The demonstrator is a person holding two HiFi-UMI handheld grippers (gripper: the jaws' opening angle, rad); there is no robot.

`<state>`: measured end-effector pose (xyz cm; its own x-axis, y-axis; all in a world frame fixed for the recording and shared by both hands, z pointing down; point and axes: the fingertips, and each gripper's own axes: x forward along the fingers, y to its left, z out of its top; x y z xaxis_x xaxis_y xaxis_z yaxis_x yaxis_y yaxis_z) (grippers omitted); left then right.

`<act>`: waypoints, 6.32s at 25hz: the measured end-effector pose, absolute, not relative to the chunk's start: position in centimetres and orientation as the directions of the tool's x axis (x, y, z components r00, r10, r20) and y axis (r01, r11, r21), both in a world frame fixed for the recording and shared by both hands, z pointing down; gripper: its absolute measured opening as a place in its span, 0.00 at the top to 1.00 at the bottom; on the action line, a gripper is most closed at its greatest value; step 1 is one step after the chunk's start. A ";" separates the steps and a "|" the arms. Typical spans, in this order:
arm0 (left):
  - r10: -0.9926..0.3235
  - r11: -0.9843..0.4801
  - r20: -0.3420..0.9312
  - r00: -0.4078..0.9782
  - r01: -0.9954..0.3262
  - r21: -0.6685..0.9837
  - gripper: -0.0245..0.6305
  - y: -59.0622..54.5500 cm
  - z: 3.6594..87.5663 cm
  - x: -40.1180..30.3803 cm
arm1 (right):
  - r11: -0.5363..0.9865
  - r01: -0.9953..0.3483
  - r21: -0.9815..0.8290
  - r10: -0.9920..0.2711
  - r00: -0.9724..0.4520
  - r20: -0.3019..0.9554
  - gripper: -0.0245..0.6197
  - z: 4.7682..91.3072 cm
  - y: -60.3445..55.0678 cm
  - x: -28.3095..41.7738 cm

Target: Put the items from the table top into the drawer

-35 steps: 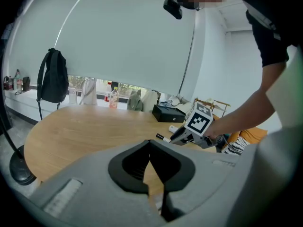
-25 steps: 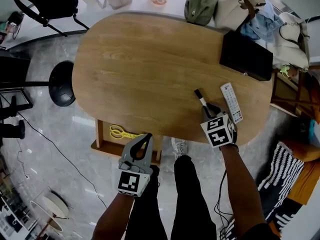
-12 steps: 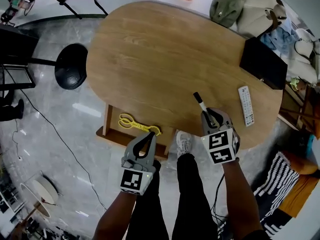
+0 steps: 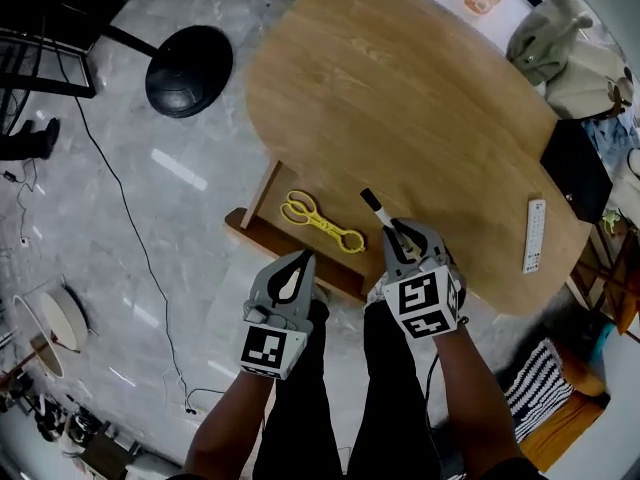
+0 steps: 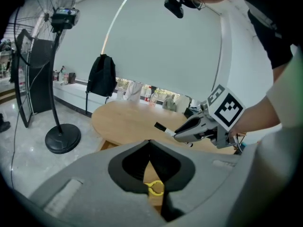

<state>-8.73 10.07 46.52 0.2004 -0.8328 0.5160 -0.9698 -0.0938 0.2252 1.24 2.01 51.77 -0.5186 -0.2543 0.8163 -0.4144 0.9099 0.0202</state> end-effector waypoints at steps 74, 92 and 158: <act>-0.756 -0.391 0.475 0.450 -0.893 0.223 0.94 4.0 41.4 0.5 | 0.663 -0.747 0.051 -0.587 -0.476 0.655 0.96 42.0 0.5 11.0; -0.620 -0.593 0.453 0.641 -0.761 0.264 0.94 -0.2 41.2 20.4 | 0.494 -0.868 0.044 -0.611 -0.310 0.728 0.77 45.1 -2.2 32.7; -0.803 -0.153 0.535 0.264 -0.958 0.244 0.94 11.4 48.0 -4.3 | 0.903 -0.429 0.018 -0.267 -0.528 0.806 0.61 50.7 5.7 5.7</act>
<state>-4.32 11.35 47.97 0.2640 -0.8027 0.5348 -0.9578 -0.1527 0.2436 5.66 5.69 50.72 -0.5283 -0.2671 0.8060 -0.4292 0.9030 0.0180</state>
